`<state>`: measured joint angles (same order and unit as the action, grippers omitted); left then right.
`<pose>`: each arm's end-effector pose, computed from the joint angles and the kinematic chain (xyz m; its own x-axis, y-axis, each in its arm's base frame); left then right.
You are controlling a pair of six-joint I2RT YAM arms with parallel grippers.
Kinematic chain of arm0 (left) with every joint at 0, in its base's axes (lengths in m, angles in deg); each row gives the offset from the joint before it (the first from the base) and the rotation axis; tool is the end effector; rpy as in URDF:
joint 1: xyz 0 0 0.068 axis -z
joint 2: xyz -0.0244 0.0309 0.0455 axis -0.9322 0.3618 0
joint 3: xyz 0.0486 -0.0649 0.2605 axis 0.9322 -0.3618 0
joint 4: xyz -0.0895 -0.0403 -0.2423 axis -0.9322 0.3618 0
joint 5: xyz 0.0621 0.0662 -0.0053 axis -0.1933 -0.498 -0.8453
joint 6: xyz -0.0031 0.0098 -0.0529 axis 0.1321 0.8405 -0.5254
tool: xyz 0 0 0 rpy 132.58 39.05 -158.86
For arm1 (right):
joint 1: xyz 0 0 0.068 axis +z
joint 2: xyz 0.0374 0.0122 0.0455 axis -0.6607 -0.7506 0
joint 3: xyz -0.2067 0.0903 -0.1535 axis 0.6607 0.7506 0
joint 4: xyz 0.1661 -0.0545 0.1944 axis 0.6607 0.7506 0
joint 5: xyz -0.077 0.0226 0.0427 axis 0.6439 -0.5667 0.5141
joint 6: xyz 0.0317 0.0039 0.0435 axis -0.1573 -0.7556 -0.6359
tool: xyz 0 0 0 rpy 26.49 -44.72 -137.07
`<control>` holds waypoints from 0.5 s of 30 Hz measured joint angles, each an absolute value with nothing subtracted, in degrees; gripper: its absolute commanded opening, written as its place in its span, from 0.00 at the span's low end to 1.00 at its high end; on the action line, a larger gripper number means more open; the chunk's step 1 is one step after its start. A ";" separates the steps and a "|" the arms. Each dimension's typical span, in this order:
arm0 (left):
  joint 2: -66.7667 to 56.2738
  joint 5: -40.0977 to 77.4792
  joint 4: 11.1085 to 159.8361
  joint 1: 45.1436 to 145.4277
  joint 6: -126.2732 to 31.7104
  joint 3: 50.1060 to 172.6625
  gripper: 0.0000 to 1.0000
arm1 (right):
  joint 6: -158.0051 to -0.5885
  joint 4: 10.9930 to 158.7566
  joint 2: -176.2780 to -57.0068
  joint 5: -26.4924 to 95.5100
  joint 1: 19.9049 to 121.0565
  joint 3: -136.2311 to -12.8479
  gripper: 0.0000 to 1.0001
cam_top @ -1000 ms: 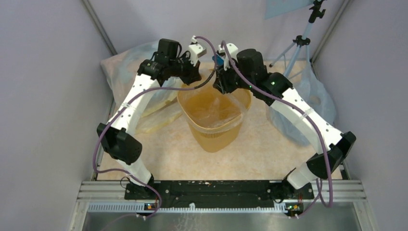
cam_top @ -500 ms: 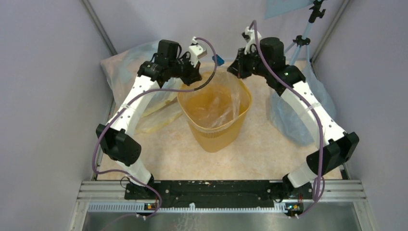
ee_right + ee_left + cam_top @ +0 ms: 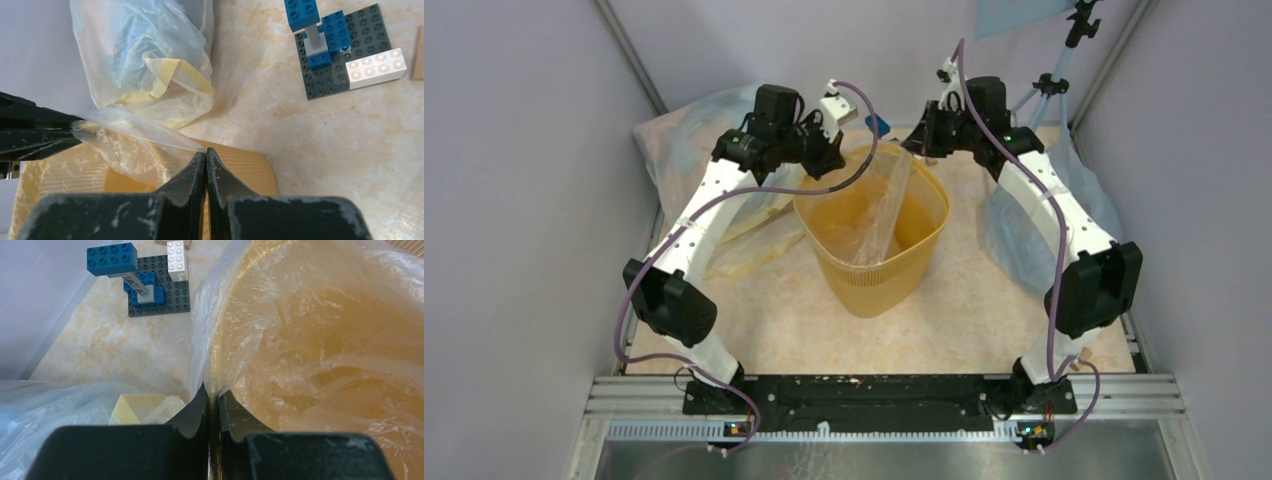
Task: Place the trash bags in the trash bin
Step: Place the trash bag in the trash bin.
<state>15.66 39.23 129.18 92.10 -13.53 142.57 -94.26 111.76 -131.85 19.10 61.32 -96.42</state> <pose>0.3343 -0.1627 0.4059 -0.2141 0.4524 -0.8657 0.8552 0.5151 0.0577 0.3602 0.1457 0.3938 -0.6252 0.1361 -0.7685 -0.4440 0.7478 0.4936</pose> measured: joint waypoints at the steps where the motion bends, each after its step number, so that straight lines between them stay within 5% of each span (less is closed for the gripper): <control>1: 15.62 39.05 129.18 92.14 -13.46 142.48 0.00 | -94.72 111.76 -132.36 18.80 61.30 -96.42 0.02; 15: 15.07 36.69 129.12 92.91 -13.27 142.04 0.00 | -95.36 115.87 -133.14 20.61 59.88 -96.59 0.00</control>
